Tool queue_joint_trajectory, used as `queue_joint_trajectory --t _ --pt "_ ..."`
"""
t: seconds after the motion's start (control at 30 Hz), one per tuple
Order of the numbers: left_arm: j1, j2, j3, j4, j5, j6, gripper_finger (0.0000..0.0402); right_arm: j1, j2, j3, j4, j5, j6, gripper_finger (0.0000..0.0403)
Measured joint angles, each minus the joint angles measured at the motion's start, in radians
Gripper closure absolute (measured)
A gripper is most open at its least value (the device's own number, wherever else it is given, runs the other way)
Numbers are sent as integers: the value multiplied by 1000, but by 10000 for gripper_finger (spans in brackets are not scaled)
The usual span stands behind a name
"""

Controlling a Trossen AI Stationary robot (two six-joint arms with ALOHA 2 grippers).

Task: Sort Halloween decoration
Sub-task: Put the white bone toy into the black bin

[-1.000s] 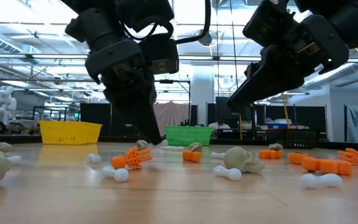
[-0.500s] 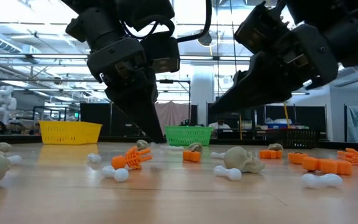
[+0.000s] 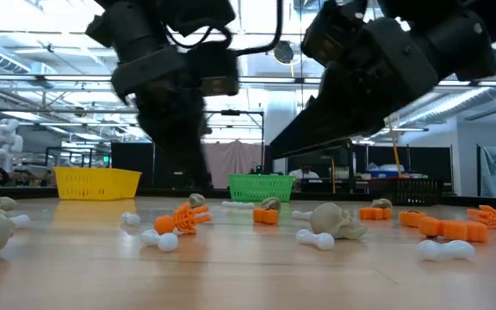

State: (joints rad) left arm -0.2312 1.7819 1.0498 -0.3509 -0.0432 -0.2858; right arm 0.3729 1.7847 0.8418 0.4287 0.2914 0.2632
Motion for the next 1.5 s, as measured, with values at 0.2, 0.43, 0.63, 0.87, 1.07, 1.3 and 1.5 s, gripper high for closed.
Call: queue_joint_trajectory --t 0.2,0.43,0.63,0.87,1.07,1.3,1.5 --pt "-57 -105 -10 -127 -119 -8 395 0 56 29 42 56 65 245" --pt "-151 -227 -86 -126 -222 -64 395 17 191 147 68 78 113 245" --pt "-231 -285 -159 -122 -312 -187 395 29 267 310 -152 213 174 245" --pt "-326 -294 -193 -123 -403 -303 395 28 272 418 -356 232 367 245" --pt "-366 -294 -193 -83 -462 -302 395 20 270 432 -369 227 384 245" --pt "-369 -294 -193 -77 -492 -302 395 19 274 432 -376 206 406 245" --pt "-366 -294 -192 -77 -512 -302 395 20 283 431 -374 207 421 245"
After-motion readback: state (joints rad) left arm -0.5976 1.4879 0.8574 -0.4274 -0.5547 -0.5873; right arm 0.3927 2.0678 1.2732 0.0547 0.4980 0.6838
